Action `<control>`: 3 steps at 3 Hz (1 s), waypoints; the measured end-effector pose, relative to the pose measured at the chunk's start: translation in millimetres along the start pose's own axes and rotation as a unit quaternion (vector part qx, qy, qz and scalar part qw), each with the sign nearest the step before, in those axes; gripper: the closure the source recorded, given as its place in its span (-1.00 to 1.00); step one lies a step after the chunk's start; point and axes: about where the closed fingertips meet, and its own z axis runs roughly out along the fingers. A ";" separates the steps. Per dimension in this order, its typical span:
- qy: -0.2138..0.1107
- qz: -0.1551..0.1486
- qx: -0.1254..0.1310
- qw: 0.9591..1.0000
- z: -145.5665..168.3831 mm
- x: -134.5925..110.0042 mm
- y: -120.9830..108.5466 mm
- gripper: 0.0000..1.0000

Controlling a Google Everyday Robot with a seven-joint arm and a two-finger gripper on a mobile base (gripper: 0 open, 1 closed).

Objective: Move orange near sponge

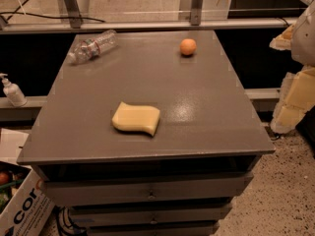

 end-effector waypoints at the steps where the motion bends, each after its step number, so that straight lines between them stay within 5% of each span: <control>1: 0.000 0.000 0.000 1.000 0.0 0.0 0.0 -1.00; 3: -0.047 0.013 0.005 0.999 14.6 -14.5 -20.0 -1.00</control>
Offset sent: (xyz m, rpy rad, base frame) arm 0.0102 0.0038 -0.0082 0.0593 -0.0013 -0.0013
